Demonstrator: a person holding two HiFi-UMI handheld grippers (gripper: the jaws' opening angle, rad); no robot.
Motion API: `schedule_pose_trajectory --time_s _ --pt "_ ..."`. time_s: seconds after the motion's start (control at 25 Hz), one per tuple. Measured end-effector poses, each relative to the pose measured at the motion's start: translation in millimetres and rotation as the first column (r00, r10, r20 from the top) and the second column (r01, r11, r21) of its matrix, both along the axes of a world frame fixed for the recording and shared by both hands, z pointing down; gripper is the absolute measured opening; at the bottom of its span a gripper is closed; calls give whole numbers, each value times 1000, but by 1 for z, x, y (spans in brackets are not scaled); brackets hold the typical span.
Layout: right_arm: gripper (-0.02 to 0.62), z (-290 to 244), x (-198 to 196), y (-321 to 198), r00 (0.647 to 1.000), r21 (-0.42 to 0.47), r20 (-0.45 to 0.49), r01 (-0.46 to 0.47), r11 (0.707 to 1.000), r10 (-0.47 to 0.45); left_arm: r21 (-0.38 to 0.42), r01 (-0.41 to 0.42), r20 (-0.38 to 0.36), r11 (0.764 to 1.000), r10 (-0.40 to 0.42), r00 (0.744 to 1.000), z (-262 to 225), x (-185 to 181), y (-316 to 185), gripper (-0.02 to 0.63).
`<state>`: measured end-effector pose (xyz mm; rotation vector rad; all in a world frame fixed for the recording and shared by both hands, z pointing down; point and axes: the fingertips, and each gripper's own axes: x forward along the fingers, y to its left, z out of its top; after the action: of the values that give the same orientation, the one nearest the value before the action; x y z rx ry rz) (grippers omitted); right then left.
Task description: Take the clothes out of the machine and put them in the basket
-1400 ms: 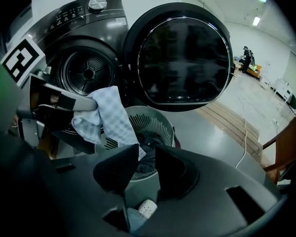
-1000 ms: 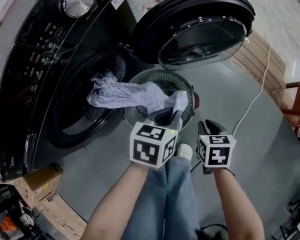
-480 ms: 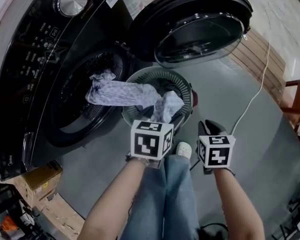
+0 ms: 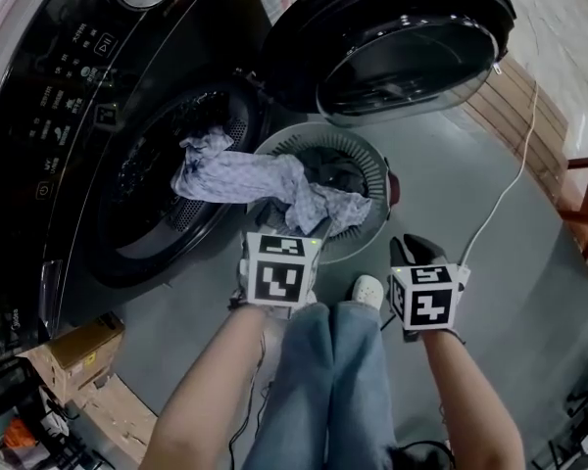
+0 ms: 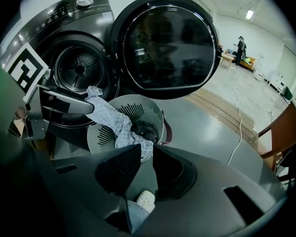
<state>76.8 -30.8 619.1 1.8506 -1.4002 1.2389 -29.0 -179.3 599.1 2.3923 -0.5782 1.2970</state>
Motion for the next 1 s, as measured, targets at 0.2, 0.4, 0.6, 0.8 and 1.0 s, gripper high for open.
schedule_pose_trajectory --time_s 0.2,0.4,0.6,0.8,1.0 --pt "78 9 -7 -15 1000 -3 1 21 1000 -21 136 5 104 991 -19 994 15 -35 -53 431" --pt "78 12 -17 -31 999 -6 7 35 999 -35 266 -10 180 964 -39 983 12 -64 -107 477" --pt "78 9 -24 -47 998 5 5 55 998 -55 298 -66 265 952 -16 964 18 -88 -154 483" --pt "78 10 -28 -65 998 33 1 56 998 -56 307 -131 375 943 6 927 42 -116 -200 483" --pt "77 22 -37 -74 999 38 6 54 998 -54 278 30 323 960 -122 938 67 -135 -238 483"
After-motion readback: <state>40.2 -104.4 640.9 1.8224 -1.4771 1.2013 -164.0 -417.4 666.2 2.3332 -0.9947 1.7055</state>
